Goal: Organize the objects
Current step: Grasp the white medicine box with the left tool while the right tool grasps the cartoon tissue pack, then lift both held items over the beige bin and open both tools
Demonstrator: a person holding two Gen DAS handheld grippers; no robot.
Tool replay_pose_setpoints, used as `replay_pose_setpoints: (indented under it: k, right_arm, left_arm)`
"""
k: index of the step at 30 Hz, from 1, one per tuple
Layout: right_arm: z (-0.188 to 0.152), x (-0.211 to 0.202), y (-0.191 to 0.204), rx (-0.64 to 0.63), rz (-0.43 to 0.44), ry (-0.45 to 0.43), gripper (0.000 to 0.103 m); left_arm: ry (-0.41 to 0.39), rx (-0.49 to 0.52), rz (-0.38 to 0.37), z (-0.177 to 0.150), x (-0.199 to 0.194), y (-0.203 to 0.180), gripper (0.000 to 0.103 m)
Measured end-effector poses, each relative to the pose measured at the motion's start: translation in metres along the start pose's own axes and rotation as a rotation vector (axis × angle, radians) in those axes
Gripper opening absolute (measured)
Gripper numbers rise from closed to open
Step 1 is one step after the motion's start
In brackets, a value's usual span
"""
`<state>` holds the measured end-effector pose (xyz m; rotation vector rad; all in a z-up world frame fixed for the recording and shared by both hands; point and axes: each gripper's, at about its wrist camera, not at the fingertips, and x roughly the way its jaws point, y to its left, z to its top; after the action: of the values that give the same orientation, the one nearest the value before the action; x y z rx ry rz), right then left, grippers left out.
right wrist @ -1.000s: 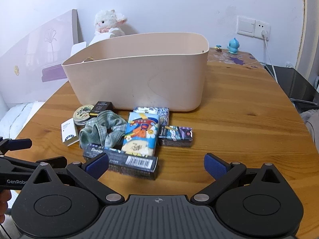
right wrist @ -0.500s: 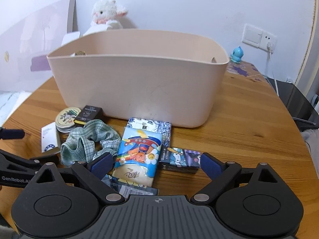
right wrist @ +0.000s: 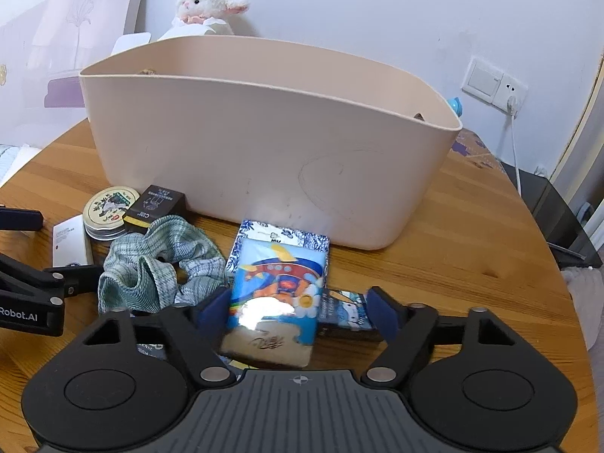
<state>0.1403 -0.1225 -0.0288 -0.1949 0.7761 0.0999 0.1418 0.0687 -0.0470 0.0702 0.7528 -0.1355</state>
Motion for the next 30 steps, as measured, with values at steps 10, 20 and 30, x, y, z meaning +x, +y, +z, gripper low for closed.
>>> replay_pose_setpoints:
  k: [10, 20, 30]
  right_arm:
    - [0.0, -0.006, -0.029, 0.112, 0.048, -0.016, 0.044]
    - [-0.003, -0.024, -0.051, 0.14, 0.081, -0.063, 0.044]
    - [0.011, -0.057, -0.086, 0.185, 0.105, -0.147, 0.044]
  left_arm:
    - [-0.031, 0.017, -0.026, -0.002, -0.01, -0.009, 0.067]
    - [-0.051, 0.005, 0.0, 0.004, -0.026, -0.014, 0.067]
    - [-0.15, 0.004, 0.071, 0.034, -0.082, -0.024, 0.067]
